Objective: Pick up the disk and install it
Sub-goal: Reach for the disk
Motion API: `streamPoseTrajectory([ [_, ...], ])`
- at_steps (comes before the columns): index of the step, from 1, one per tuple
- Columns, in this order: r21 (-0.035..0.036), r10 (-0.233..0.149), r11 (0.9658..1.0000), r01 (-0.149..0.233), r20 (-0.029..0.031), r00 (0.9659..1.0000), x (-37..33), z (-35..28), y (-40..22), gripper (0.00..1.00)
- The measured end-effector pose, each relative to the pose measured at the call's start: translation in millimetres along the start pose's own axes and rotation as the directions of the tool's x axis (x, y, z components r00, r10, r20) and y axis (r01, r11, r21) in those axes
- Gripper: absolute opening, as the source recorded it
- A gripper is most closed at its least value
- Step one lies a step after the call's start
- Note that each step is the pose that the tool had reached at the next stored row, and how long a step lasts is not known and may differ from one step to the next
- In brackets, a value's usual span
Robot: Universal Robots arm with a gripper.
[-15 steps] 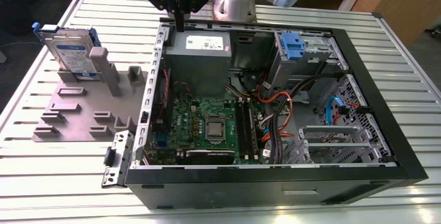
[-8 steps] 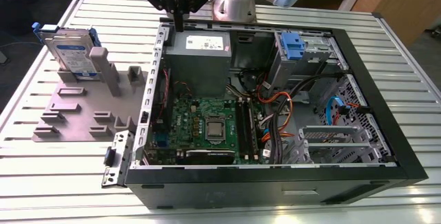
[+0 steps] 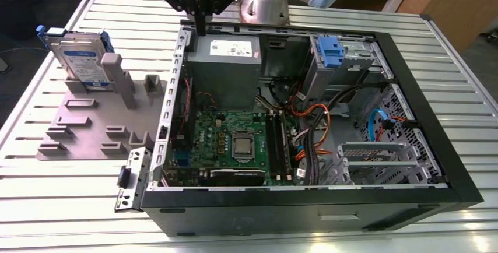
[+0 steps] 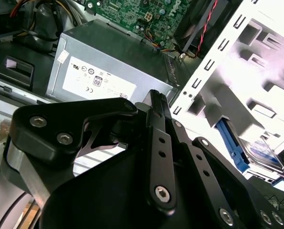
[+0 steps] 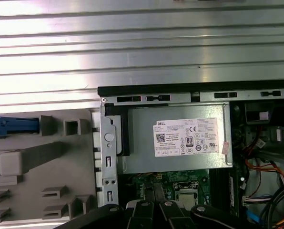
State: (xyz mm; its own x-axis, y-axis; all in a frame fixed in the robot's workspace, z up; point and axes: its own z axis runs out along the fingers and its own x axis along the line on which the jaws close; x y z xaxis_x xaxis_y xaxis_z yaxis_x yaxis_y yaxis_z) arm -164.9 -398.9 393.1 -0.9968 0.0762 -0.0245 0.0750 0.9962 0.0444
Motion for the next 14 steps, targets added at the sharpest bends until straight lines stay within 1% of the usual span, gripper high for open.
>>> streamPoseTrajectory([
  [14, 0.0000, 0.000, 1.0000, 0.000, 0.0000, 1.0000, 3.5, 0.2, -0.3, 0.11],
])
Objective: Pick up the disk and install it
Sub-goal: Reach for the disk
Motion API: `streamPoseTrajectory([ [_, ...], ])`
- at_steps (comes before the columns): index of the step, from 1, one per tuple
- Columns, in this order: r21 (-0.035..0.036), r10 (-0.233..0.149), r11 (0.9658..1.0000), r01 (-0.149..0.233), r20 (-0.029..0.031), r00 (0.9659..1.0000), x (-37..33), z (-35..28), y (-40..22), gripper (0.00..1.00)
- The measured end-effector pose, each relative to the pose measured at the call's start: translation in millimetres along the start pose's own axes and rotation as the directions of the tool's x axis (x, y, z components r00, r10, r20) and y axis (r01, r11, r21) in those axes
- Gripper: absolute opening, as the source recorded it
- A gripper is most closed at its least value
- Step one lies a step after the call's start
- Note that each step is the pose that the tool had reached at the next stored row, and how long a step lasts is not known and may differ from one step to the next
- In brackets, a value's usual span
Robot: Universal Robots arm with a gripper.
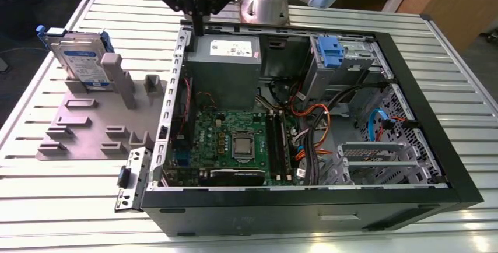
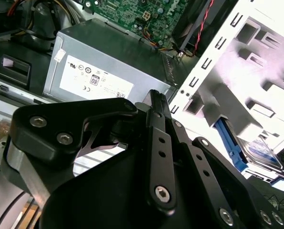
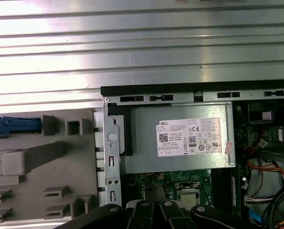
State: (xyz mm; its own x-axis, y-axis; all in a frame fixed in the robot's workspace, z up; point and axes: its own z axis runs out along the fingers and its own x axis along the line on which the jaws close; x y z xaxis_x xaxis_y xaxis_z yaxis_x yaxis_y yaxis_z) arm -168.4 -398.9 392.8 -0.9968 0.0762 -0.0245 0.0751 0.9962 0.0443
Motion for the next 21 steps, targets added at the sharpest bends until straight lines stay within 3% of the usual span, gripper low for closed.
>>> streamPoseTrajectory([
  [21, 0.0000, 0.000, 1.0000, 0.000, 0.0000, 1.0000, 6.4, 0.2, -0.5, 0.11],
])
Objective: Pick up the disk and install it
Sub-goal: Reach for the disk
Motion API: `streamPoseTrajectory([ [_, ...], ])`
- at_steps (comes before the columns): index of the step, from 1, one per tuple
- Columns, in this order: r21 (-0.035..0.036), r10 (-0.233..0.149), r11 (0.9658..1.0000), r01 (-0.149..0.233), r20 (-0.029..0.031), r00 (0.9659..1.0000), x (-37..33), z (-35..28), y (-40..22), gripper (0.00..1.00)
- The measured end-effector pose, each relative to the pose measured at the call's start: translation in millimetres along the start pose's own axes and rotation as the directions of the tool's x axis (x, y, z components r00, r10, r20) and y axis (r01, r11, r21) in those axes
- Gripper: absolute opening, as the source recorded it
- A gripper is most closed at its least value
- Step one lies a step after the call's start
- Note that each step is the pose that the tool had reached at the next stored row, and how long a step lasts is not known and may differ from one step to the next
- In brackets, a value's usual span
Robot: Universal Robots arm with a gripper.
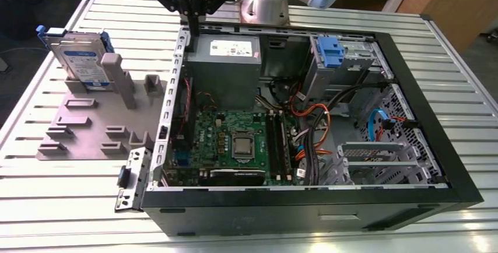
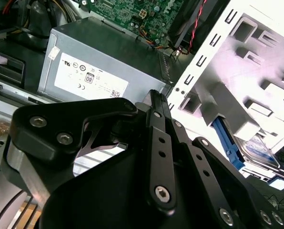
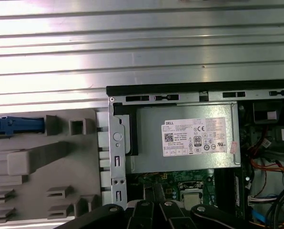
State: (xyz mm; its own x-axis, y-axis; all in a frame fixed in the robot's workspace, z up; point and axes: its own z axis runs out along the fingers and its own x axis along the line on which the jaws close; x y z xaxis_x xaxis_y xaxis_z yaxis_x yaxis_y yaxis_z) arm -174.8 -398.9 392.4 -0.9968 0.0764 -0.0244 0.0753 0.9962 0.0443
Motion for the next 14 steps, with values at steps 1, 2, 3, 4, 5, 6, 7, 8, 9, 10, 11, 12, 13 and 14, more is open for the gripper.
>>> streamPoseTrajectory([
  [1, -0.0001, 0.000, 1.0000, 0.000, 0.0001, 1.0000, 0.5, 0.0, -0.1, 0.11],
  [2, 0.0000, 0.000, 1.0000, 0.000, 0.0000, 1.0000, 1.1, 0.0, -0.1, 0.11],
  [3, 0.0000, 0.000, 1.0000, 0.000, 0.0000, 1.0000, 1.7, 0.0, -0.1, 0.11],
  [4, -0.0001, 0.000, 1.0000, 0.000, 0.0001, 1.0000, 2.3, 0.0, -0.2, 0.11],
  [5, -0.0001, 0.000, 1.0000, 0.000, 0.0001, 1.0000, 3.0, 0.0, -0.2, 0.11],
  [6, 0.0000, 0.000, 1.0000, 0.000, 0.0000, 1.0000, 3.6, -0.1, -0.3, 0.11],
  [7, 0.0000, 0.000, 1.0000, 0.000, 0.0000, 1.0000, 4.4, 0.0, -0.3, 0.11],
  [8, -0.0001, 0.000, 1.0000, 0.000, 0.0000, 1.0000, 5.2, 0.0, -0.4, 0.11],
  [9, 0.0000, 0.000, 1.0000, 0.000, 0.0000, 1.0000, 6.0, -0.1, -0.5, 0.11],
  [10, -0.0001, 0.000, 1.0000, 0.000, 0.0000, 1.0000, 6.9, 0.0, -0.5, 0.11],
  [11, 0.0000, 0.000, 1.0000, 0.000, 0.0000, 1.0000, 7.7, 0.0, -0.6, 0.11],
  [12, 0.0000, 0.000, 1.0000, 0.000, 0.0000, 1.0000, 8.5, 0.0, -0.6, 0.11],
  [13, 0.0000, 0.000, 1.0000, 0.000, 0.0000, 1.0000, 9.3, 0.0, -0.7, 0.11],
  [14, -0.0001, 0.000, 1.0000, 0.000, 0.0000, 1.0000, 10.0, 0.0, -0.7, 0.11],
])
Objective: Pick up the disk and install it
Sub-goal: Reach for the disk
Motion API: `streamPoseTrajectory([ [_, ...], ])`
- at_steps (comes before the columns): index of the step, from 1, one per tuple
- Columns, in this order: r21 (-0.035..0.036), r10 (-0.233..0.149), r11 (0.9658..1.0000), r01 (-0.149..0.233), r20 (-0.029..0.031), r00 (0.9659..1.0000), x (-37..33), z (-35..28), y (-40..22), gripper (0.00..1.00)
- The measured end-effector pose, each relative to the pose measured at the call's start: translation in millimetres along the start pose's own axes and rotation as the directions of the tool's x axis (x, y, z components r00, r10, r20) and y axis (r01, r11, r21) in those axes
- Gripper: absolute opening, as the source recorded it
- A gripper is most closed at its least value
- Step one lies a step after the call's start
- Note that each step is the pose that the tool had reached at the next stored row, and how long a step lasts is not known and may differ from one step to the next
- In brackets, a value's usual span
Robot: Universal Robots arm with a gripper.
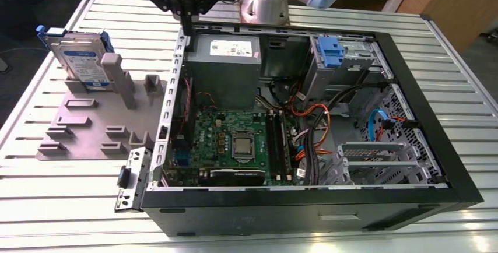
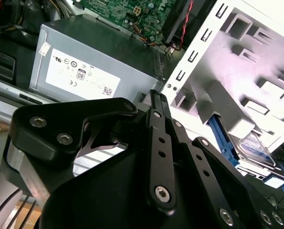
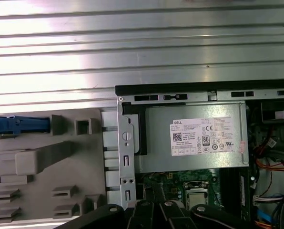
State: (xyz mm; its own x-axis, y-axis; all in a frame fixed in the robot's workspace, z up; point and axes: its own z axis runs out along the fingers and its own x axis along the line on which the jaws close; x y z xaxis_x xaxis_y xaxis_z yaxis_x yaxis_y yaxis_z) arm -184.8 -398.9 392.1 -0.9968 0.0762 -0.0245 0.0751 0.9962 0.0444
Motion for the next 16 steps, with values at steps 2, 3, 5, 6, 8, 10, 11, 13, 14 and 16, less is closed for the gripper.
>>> streamPoseTrajectory([
  [2, 0.0000, 0.000, 1.0000, 0.000, 0.0000, 1.0000, 1.6, 0.0, -0.1, 0.11],
  [3, 0.0000, 0.000, 1.0000, 0.000, 0.0000, 1.0000, 2.4, 0.1, -0.2, 0.11],
  [5, 0.0001, 0.000, 1.0000, 0.000, 0.0000, 1.0000, 3.8, 0.1, -0.3, 0.11],
  [6, 0.0001, 0.000, 1.0000, 0.000, 0.0000, 1.0000, 4.5, 0.1, -0.4, 0.11],
  [8, 0.0000, 0.000, 1.0000, 0.000, 0.0000, 1.0000, 6.0, 0.1, -0.5, 0.11],
  [10, 0.0000, 0.000, 1.0000, 0.000, 0.0000, 1.0000, 7.7, 0.2, -0.6, 0.11],
  [11, 0.0000, 0.000, 1.0000, 0.000, 0.0000, 1.0000, 8.5, 0.2, -0.7, 0.11],
  [13, 0.0000, 0.000, 1.0000, 0.000, 0.0000, 1.0000, 10.1, 0.3, -0.8, 0.11],
  [14, 0.0001, 0.000, 1.0000, 0.000, 0.0000, 1.0000, 10.9, 0.2, -0.9, 0.11],
  [16, 0.0000, 0.000, 1.0000, 0.000, 0.0000, 1.0000, 12.6, 0.3, -1.0, 0.11],
])
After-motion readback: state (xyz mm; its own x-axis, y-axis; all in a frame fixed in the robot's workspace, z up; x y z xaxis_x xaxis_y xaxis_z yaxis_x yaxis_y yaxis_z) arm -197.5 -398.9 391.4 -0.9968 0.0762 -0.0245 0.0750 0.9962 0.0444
